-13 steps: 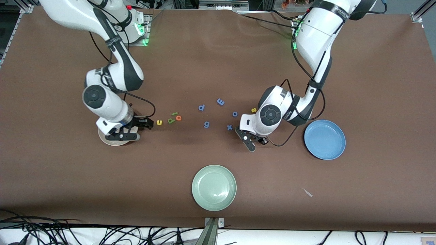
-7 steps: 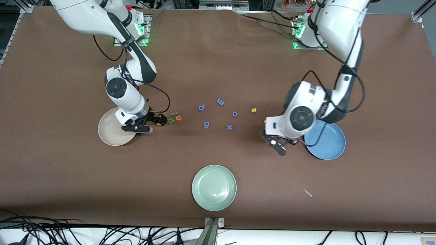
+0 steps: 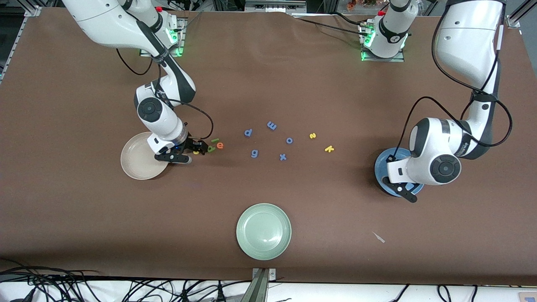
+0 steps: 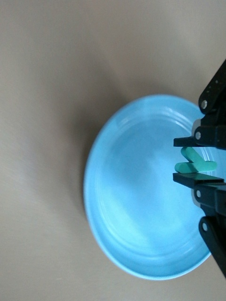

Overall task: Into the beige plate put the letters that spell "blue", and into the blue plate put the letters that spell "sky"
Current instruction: 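Place the green y on the blue plate while the right gripper grasps the yellow n, then drop the yellow n on the beige plate while the left gripper returns to the letters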

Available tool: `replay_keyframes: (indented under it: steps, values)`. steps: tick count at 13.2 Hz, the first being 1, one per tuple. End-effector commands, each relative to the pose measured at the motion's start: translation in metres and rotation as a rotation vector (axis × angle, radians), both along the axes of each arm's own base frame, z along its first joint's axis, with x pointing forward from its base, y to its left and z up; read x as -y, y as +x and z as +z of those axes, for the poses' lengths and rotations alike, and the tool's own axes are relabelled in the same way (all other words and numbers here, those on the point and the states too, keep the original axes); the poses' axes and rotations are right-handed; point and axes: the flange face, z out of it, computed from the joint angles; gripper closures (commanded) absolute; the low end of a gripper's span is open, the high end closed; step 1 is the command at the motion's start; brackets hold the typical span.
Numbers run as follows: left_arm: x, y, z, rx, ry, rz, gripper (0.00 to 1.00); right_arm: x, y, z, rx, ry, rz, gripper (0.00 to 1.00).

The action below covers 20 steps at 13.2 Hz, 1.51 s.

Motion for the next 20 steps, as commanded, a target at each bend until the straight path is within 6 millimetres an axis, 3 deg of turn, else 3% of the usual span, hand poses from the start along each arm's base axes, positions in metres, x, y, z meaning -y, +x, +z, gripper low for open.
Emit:
replay_keyframes:
  steps: [1,2,5,6,9,11,13,15,17,18,20]
  values:
    - [0.008,-0.009,-0.013,0.036,-0.001,-0.035,0.3,-0.004,-0.002,-0.003,0.014,-0.005,0.007,0.15]
    - [0.006,-0.009,-0.012,0.036,-0.001,-0.031,0.0,-0.004,-0.002,-0.005,0.011,-0.005,0.007,0.2]
    - [0.018,-0.008,0.017,0.039,-0.005,-0.036,0.0,-0.004,-0.003,-0.007,0.009,-0.007,0.01,0.51]
    - [0.03,-0.008,0.032,0.052,-0.011,-0.031,0.0,-0.004,-0.004,-0.006,0.009,-0.007,0.01,0.61]
    - [0.075,-0.018,0.047,0.045,-0.018,0.039,0.0,-0.003,-0.004,-0.003,0.009,-0.011,0.017,0.8]
    - [0.109,-0.026,0.049,0.047,-0.037,0.04,0.0,0.001,0.0,0.026,0.01,-0.035,0.039,0.81]
    - [0.146,-0.037,0.046,0.039,-0.071,-0.016,0.0,0.024,0.007,0.067,-0.045,-0.098,0.13,0.81]
    - [0.175,-0.048,0.036,0.035,-0.092,-0.069,0.0,0.076,0.018,0.094,-0.057,-0.133,0.229,0.8]
    - [0.19,-0.061,0.015,0.041,-0.106,-0.1,0.0,0.121,0.019,0.096,-0.089,-0.154,0.322,0.79]
    - [0.194,-0.071,-0.002,0.055,-0.114,-0.114,0.0,0.132,0.018,0.092,-0.091,-0.156,0.33,0.76]
    - [0.209,-0.091,-0.03,0.118,-0.118,-0.174,0.01,0.134,0.013,0.082,-0.088,-0.144,0.297,0.33]
